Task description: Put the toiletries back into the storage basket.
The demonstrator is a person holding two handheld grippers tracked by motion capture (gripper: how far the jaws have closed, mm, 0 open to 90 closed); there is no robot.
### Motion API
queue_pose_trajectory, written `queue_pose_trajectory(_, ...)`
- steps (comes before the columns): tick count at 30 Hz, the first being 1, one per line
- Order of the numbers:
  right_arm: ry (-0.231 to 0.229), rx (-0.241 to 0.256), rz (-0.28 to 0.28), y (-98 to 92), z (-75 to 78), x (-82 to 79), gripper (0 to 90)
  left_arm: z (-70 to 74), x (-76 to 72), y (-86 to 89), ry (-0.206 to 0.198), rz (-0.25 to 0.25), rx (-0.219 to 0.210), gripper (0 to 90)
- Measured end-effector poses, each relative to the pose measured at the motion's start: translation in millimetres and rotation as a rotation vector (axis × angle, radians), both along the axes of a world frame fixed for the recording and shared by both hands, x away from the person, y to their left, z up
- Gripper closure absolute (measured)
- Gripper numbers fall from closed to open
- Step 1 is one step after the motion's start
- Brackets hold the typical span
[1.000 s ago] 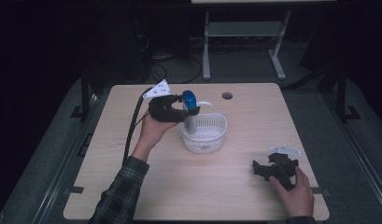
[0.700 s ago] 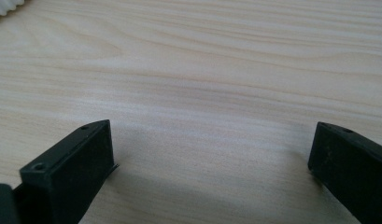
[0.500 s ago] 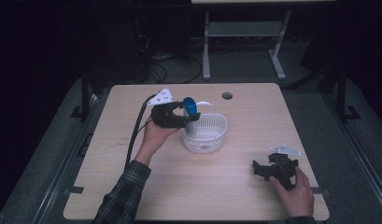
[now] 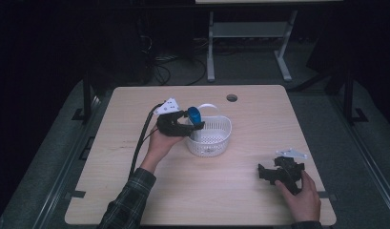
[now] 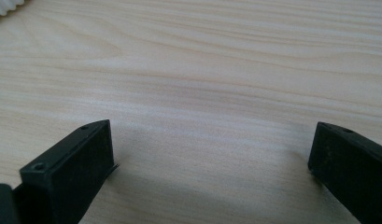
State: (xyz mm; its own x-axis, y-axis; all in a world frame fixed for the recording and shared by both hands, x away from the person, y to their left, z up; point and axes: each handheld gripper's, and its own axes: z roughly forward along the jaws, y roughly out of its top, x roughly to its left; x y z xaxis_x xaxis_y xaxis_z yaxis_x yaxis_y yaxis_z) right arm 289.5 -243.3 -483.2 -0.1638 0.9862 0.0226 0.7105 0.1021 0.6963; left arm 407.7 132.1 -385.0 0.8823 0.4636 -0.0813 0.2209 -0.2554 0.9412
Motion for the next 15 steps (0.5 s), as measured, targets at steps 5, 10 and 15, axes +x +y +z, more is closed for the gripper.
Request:
queue_pose_trajectory(5, -0.001, -0.001, 0.001, -0.1, -0.1, 0.0, 0.0, -6.1, 0.3, 0.3, 0.010, 0.006, 0.010, 35.4)
queue_pose_trajectory(10, 0.000, -0.001, 0.000, 0.0, 0.0, 0.0, 0.0, -9.2, 0.1, 1.1, 0.014, 0.009, 0.011, 35.5)
queue_pose_trajectory(15, -0.001, -0.001, 0.000, -0.1, 0.0, 0.0, 0.0, -12.5, -0.7, 1.2, 0.014, 0.008, 0.019, 35.4)
